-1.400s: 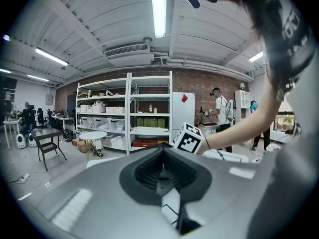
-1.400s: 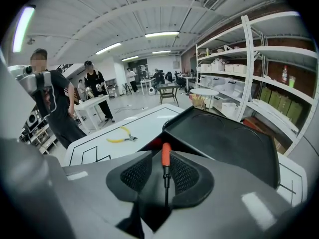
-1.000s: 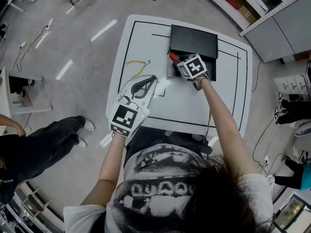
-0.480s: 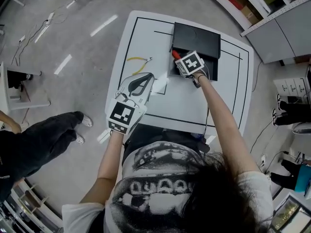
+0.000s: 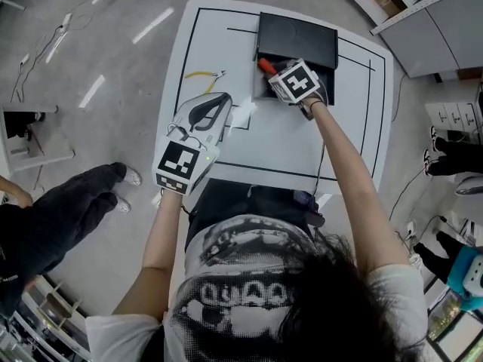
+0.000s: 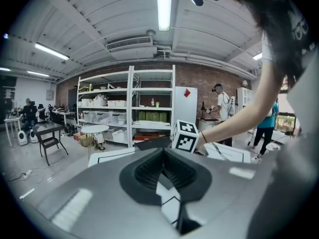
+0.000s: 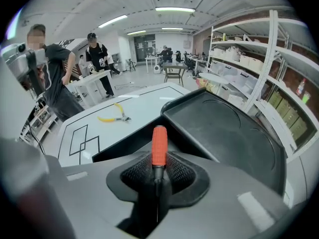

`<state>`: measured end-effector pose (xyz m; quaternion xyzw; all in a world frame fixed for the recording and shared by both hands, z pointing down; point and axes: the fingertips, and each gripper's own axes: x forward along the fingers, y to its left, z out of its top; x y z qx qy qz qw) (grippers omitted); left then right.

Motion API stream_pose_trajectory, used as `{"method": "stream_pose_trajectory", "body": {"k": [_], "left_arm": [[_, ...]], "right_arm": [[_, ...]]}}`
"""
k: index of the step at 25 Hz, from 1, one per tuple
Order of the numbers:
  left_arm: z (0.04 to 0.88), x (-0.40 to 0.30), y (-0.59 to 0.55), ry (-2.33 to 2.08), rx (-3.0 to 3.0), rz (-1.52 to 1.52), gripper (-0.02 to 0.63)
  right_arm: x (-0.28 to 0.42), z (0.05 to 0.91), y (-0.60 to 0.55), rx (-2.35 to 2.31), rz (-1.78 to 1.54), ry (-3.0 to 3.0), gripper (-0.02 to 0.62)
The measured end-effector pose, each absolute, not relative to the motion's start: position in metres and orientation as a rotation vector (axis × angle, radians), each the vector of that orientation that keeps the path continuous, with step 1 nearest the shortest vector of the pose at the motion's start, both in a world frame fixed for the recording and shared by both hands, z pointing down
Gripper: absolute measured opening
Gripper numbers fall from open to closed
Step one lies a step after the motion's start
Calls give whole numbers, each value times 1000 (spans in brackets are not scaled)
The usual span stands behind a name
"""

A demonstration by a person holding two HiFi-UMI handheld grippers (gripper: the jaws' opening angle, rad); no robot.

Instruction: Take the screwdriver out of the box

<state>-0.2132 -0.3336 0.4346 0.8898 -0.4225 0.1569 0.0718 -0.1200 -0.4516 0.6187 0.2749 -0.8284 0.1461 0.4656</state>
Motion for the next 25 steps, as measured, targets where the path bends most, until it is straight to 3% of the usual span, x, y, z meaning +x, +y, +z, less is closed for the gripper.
{"method": "stream_pose_trajectory", "body": {"k": [14, 25], "left_arm": [[426, -193, -330, -1244, 2714, 463, 0], [407, -134, -294, -1238, 2757, 452, 0]], "right_arm": [[-113, 529, -424, 781, 257, -2236, 94], [-49, 459, -364, 937, 275, -2383, 94]]}}
